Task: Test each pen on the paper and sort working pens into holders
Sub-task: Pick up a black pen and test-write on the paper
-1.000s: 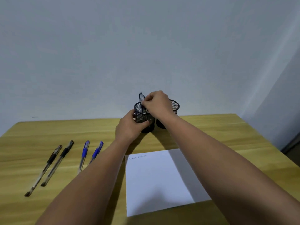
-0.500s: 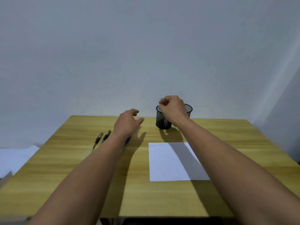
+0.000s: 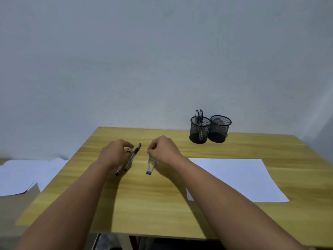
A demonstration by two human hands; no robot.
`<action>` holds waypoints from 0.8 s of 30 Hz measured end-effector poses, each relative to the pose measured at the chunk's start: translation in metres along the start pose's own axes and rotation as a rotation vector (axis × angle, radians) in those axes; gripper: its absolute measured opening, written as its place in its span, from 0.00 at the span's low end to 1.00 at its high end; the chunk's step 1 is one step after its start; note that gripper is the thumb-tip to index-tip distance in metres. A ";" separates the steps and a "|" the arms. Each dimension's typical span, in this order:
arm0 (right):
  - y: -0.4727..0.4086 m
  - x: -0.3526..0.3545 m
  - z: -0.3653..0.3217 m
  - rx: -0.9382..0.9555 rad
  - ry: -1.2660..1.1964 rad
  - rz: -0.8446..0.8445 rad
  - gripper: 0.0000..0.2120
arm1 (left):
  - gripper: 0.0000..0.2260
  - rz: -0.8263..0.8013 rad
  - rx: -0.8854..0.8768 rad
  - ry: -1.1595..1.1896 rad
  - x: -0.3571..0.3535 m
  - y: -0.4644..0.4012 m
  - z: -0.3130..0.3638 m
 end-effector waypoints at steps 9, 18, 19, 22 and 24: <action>-0.009 -0.050 -0.006 0.029 0.295 -0.030 0.18 | 0.08 0.016 -0.122 -0.013 -0.029 -0.023 -0.011; -0.020 -0.052 -0.011 0.018 0.391 -0.053 0.11 | 0.12 0.034 -0.112 0.044 -0.037 -0.031 -0.013; -0.021 -0.050 -0.011 0.013 0.385 -0.047 0.12 | 0.15 0.038 -0.120 0.035 -0.037 -0.031 -0.011; -0.026 -0.038 -0.012 -0.009 0.289 -0.034 0.17 | 0.25 0.077 -0.156 0.036 -0.029 -0.027 -0.001; -0.029 -0.026 -0.012 -0.025 0.147 -0.066 0.18 | 0.24 0.119 -0.183 0.051 -0.019 -0.026 0.009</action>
Point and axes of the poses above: each hand's wrist, its own y-axis away from the middle knuckle, its own x-axis out of the back of the hand, z = x × y, the point moved 10 cm from there along -y, towards the middle knuckle, and after that the axes turned 14 degrees about z, right-handed, at the moved point
